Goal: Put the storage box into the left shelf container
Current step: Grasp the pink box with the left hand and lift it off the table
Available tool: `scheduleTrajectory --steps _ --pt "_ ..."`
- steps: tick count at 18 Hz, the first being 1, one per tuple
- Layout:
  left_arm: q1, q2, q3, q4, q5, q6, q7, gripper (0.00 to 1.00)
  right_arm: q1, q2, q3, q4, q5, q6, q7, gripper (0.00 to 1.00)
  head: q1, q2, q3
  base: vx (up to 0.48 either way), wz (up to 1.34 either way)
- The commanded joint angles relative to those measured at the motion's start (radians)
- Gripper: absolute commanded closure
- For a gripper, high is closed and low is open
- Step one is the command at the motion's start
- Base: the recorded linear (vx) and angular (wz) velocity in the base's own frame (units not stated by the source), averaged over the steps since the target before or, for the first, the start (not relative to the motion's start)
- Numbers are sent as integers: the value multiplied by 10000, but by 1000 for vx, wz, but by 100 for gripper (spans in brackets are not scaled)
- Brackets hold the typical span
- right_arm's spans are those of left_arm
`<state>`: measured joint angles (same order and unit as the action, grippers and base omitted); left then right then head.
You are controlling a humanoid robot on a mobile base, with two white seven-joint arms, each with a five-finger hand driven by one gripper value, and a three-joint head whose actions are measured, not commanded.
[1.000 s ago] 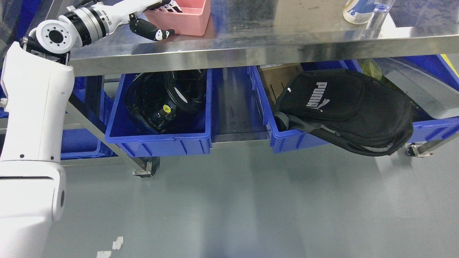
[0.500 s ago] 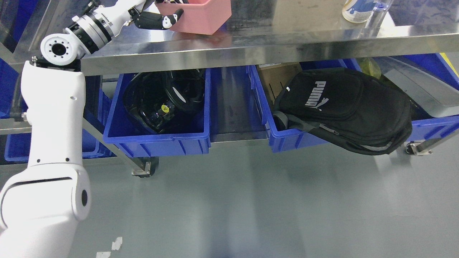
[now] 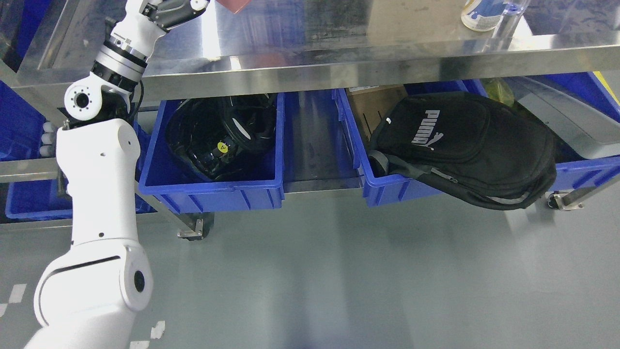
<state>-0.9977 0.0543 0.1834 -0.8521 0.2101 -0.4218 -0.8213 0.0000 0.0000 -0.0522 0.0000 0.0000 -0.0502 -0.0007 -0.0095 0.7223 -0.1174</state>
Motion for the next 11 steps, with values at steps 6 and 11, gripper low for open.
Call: scheduleTrajectory --steps 6,11 --pt "4617 -368 -710 -7012 5016 659 1400 98 -31 -175 -15 -174 -215 11 -24 0 0 0 0 0 20" --pt "7242 -368 -1464 -8277 5032 -336 1878 98 -46 -175 0 -174 -215 11 -24 0 0 1 0 35 538"
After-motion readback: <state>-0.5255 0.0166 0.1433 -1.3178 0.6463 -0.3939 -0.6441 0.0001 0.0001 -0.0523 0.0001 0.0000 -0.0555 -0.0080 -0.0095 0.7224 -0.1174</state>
